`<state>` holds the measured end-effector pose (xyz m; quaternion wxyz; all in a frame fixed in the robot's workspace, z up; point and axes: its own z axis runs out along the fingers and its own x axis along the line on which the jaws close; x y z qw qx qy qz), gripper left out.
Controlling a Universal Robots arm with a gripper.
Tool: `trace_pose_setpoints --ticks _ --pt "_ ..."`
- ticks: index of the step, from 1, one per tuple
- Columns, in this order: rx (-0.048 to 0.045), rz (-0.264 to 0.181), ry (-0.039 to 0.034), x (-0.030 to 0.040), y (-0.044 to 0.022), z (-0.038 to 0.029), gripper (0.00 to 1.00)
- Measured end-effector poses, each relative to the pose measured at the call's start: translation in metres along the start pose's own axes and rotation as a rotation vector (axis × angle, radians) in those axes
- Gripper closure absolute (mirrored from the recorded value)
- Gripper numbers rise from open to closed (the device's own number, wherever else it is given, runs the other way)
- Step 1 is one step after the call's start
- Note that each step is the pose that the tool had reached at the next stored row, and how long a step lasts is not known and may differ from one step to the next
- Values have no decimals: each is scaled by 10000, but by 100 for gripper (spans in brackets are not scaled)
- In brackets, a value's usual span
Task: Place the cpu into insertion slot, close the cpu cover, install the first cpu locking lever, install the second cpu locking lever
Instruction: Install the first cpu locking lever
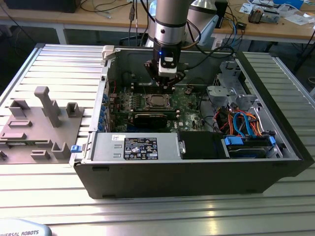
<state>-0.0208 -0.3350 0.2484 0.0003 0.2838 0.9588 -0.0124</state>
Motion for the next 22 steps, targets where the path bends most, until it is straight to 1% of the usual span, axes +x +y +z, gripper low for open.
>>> trace_pose_setpoints --ticks 22 --pt "-2 -217 -5 0 0 0 89"
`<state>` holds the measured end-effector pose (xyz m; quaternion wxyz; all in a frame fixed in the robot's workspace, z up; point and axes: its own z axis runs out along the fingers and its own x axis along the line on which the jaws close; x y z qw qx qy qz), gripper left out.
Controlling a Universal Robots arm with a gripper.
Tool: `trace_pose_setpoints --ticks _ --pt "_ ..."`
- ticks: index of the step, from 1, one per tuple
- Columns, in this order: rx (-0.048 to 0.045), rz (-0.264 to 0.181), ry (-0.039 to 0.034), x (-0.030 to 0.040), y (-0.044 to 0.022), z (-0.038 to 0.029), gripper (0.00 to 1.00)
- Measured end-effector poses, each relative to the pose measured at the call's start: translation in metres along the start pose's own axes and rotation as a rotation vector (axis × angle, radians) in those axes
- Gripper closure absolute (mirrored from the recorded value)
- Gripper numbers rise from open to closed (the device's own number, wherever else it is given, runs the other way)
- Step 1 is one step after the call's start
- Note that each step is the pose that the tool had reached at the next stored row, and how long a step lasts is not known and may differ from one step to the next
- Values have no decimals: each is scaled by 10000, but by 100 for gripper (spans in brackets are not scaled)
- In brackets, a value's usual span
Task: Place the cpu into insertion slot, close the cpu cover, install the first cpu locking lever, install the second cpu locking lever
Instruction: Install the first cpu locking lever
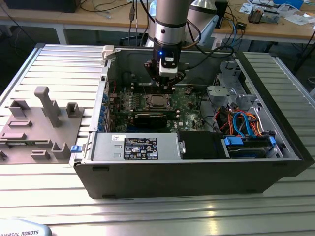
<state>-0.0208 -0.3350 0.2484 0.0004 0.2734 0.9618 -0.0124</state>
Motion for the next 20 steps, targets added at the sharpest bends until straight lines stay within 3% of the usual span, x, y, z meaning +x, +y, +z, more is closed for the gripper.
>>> trace_pose_setpoints --ticks 20 --pt "-1 -191 -4 0 0 0 89"
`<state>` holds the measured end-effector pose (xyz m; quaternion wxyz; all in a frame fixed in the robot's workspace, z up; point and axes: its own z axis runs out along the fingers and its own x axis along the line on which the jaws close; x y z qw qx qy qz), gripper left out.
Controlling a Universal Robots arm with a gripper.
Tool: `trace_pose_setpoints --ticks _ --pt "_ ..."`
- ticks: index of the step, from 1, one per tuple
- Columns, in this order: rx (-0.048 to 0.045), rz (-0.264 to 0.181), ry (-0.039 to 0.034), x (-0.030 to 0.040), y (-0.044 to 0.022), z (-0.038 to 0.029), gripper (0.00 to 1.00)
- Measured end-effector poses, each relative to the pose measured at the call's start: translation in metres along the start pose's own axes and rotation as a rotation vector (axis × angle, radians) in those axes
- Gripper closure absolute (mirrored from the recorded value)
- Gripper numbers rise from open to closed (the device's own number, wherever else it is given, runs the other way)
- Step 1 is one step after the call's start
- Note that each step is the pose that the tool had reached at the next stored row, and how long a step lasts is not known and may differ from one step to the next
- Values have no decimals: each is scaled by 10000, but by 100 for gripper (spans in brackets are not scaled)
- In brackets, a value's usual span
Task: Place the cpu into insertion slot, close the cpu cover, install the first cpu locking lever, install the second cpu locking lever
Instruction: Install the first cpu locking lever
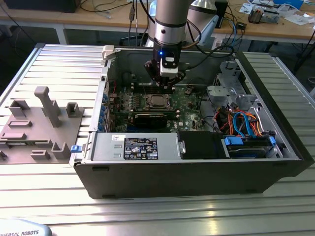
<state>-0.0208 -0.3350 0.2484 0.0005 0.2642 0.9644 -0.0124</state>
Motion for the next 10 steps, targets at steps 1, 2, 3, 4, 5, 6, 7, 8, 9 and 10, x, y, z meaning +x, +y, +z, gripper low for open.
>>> trace_pose_setpoints --ticks 1,2,3,4,5,6,7,8,9,10 --pt "0 -5 0 0 0 0 89" --pt "0 -5 0 0 0 0 89" --pt "0 -6 0 0 0 0 89" --pt "0 -16 0 0 0 0 89" --pt "0 -31 -1 0 0 0 89" --pt "0 -39 -1 0 0 0 89" --pt "-1 -44 -1 0 0 0 89" --pt "0 -48 -1 0 0 0 89" --pt "0 -54 -1 0 0 0 89" --pt "0 -59 -1 0 0 0 89"
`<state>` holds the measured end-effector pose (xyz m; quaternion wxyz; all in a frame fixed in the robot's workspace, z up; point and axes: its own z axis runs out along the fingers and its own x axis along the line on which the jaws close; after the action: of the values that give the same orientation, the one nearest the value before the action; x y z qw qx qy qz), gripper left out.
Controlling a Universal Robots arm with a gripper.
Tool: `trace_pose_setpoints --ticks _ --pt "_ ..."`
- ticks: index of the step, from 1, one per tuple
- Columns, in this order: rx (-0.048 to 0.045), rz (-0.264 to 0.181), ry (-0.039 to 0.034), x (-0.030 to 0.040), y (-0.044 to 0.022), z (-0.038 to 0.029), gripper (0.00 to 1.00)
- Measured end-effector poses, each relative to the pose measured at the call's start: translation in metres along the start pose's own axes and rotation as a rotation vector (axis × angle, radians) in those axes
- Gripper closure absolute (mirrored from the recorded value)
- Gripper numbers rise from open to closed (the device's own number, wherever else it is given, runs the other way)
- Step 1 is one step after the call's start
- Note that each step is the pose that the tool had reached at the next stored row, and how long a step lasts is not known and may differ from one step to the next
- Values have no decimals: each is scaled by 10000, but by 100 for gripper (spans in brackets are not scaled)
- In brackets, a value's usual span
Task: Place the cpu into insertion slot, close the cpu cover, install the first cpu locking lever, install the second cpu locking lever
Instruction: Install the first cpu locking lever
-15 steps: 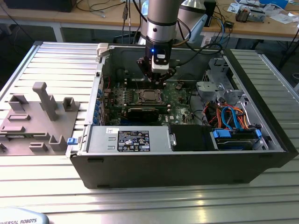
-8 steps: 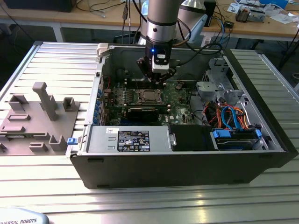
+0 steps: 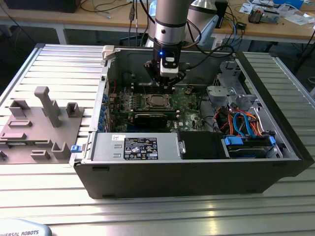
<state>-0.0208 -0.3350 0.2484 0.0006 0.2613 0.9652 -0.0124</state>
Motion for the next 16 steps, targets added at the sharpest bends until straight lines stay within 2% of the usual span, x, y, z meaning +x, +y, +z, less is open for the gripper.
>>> trace_pose_setpoints --ticks 16 --pt "-1 -103 -3 0 0 0 89"
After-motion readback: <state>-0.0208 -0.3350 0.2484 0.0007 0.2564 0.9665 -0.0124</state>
